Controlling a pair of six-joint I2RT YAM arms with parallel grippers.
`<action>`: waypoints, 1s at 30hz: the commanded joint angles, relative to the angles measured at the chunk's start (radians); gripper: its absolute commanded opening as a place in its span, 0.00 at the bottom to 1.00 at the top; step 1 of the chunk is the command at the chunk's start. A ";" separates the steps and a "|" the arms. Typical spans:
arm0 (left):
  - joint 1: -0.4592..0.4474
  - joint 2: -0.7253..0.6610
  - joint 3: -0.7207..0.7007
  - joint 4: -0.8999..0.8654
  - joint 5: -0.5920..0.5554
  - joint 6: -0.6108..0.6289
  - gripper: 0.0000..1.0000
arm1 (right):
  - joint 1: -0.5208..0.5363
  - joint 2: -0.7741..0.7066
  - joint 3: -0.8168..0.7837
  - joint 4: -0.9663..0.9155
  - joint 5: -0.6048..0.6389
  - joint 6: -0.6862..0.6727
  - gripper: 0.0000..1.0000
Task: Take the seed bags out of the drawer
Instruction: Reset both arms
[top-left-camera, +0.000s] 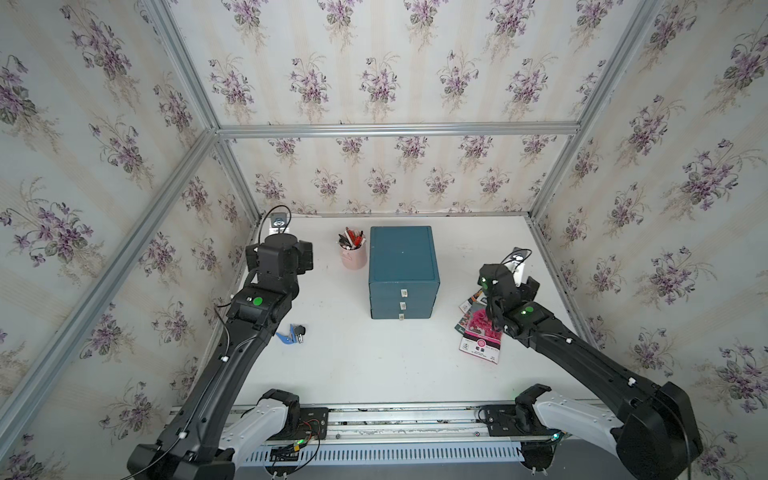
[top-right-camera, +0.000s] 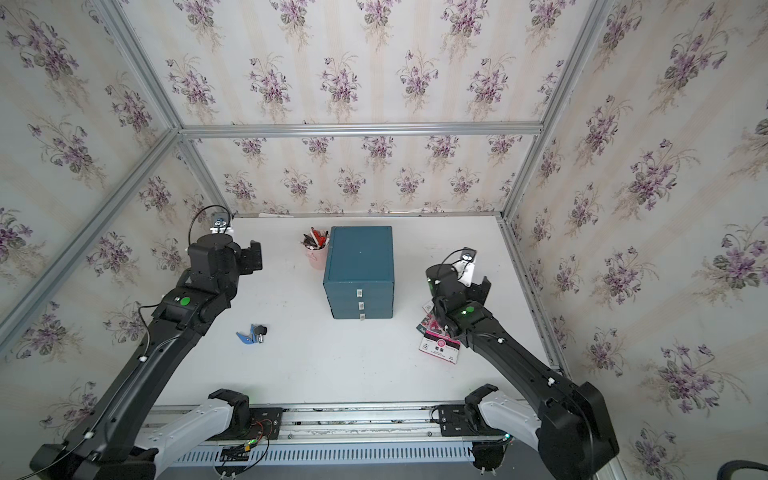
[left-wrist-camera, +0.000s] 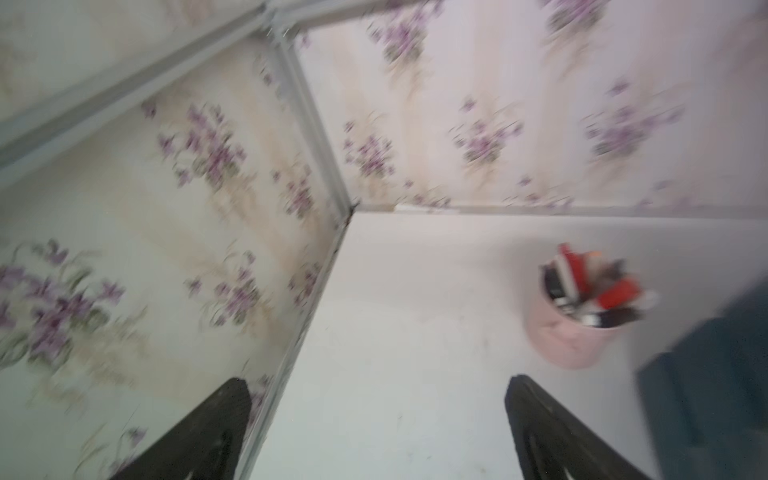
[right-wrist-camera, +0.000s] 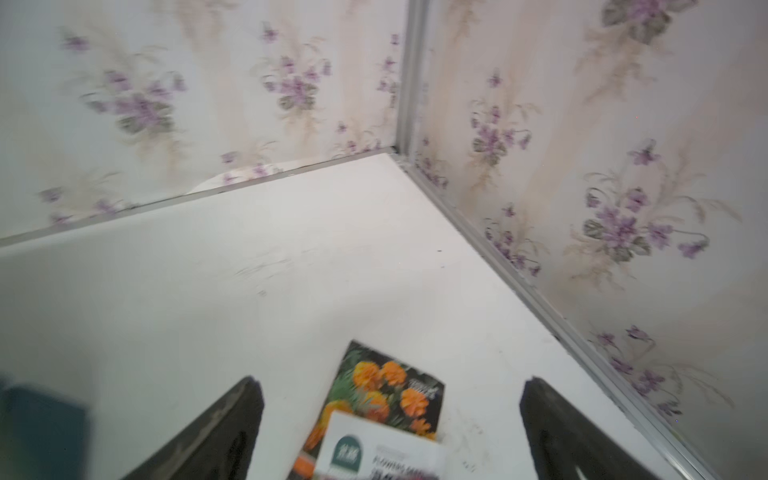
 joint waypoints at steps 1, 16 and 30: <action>0.126 0.007 -0.167 0.140 -0.037 -0.113 1.00 | -0.147 0.023 -0.068 0.091 -0.116 0.150 1.00; 0.235 0.263 -0.463 0.689 0.155 -0.035 1.00 | -0.217 0.244 -0.516 1.317 -0.258 -0.353 1.00; 0.130 0.365 -0.596 1.038 0.292 0.027 1.00 | -0.305 0.407 -0.472 1.381 -0.618 -0.381 1.00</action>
